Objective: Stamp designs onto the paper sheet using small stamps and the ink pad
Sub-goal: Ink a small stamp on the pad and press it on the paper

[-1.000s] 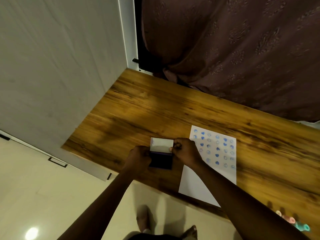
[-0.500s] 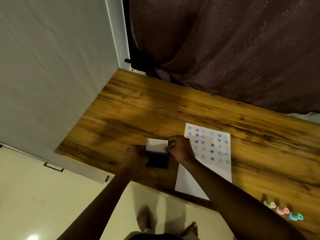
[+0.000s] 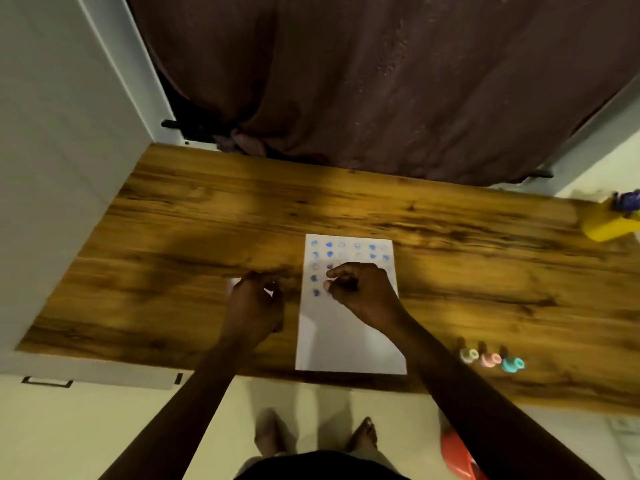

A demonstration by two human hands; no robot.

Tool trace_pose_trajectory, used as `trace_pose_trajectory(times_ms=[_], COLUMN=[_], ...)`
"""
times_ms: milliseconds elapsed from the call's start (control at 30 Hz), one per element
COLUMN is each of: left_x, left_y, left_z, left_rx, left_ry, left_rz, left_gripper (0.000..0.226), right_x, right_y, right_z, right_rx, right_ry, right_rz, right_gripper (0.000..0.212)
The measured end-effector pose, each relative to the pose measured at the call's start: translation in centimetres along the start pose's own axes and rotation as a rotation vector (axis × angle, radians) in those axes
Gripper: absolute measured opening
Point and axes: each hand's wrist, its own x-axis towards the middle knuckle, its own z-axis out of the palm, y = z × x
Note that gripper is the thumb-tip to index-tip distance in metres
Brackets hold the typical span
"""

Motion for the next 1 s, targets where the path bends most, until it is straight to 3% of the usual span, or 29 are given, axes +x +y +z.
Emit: trace_pose_trajectory(times_ms=[167, 367, 600, 733, 900, 1000], left_x=[-0.7, -2.4, -4.7, -5.6, -6.1, -6.1], left_y=[3.6, 7.9, 11.1, 12.1, 12.9, 13.0], left_z=[5.2, 11.1, 16.3, 18.4, 19.9, 20.3], left_rx=[0.008, -0.024, -0.026, -0.014, 0.007, -0.054], left_ry=[-0.061, -0.186, -0.383, -0.441, -0.459, -0.491], left_rz=[0.076, 0.168, 0.232, 0.251, 0.281, 0.269], left_gripper=[0.025, 0.025, 0.027, 0.032, 0.035, 0.038], right_x=[-3.8, -8.0, -10.8, -11.4, -11.4, -11.2], right_y=[3.3, 8.7, 14.7, 16.1, 17.4, 17.5], right_z=[-6.0, -11.7, -14.6, -14.8, -14.8, -15.0], right_rx=[-0.082, -0.335, -0.641, -0.797, -0.799, -0.666], right_ry=[0.088, 0.111, -0.055, -0.074, -0.057, 0.04], right_rz=[0.041, 0.086, 0.186, 0.124, 0.052, 0.042], right_gripper=[0.027, 0.017, 0.039, 0.03, 0.024, 0.021])
